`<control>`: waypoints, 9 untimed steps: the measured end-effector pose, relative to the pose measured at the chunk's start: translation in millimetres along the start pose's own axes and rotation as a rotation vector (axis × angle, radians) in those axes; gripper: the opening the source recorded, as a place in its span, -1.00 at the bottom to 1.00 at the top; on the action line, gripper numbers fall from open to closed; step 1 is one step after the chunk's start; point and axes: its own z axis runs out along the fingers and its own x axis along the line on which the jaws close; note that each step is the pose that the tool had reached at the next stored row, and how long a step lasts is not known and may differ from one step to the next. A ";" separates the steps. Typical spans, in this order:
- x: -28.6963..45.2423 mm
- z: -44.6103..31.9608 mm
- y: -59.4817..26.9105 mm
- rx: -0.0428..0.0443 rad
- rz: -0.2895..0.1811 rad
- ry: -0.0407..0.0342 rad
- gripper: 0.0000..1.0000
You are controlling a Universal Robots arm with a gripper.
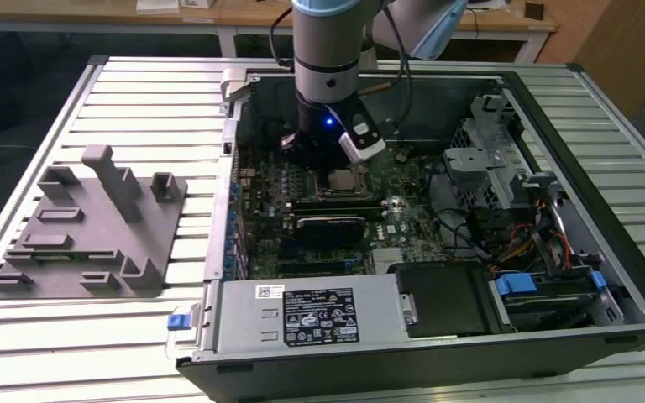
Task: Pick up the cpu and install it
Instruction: 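Close the cpu cover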
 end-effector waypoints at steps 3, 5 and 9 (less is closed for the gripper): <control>-0.2 -5.4 0.1 0.0000 0.000 0.0000 -0.79; -0.3 -10.0 0.1 0.0000 0.000 0.0001 -0.79; -0.6 -19.4 0.1 0.0001 0.000 -0.0002 -0.79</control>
